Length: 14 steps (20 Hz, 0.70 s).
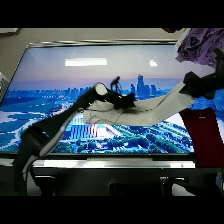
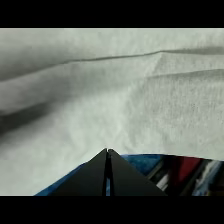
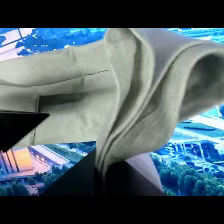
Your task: Fold the clothes and pants, and hang the long-sleeved shirts on hangers.
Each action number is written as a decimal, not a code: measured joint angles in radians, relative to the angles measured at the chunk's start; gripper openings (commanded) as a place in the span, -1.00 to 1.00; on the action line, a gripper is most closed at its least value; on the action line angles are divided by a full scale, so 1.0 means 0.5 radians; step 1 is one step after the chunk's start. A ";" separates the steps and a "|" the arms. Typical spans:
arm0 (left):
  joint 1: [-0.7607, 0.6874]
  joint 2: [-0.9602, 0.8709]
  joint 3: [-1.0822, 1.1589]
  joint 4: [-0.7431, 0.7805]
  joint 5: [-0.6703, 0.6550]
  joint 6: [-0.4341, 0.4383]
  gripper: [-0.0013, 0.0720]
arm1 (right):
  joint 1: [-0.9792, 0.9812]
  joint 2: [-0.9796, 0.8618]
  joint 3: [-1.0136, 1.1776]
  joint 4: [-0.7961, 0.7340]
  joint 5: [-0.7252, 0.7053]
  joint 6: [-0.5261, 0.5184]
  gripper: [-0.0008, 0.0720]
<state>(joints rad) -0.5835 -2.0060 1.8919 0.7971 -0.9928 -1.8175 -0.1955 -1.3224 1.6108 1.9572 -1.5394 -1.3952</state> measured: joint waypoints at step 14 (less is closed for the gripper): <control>1.004 0.862 0.002 1.167 -1.023 0.055 -0.92 | 1.353 -0.272 0.000 -0.181 0.950 0.863 -0.90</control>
<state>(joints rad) -0.0814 -1.5749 1.8931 1.3808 -1.5043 -1.7901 0.4812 -1.4586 1.6108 1.8668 -1.0645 -0.9638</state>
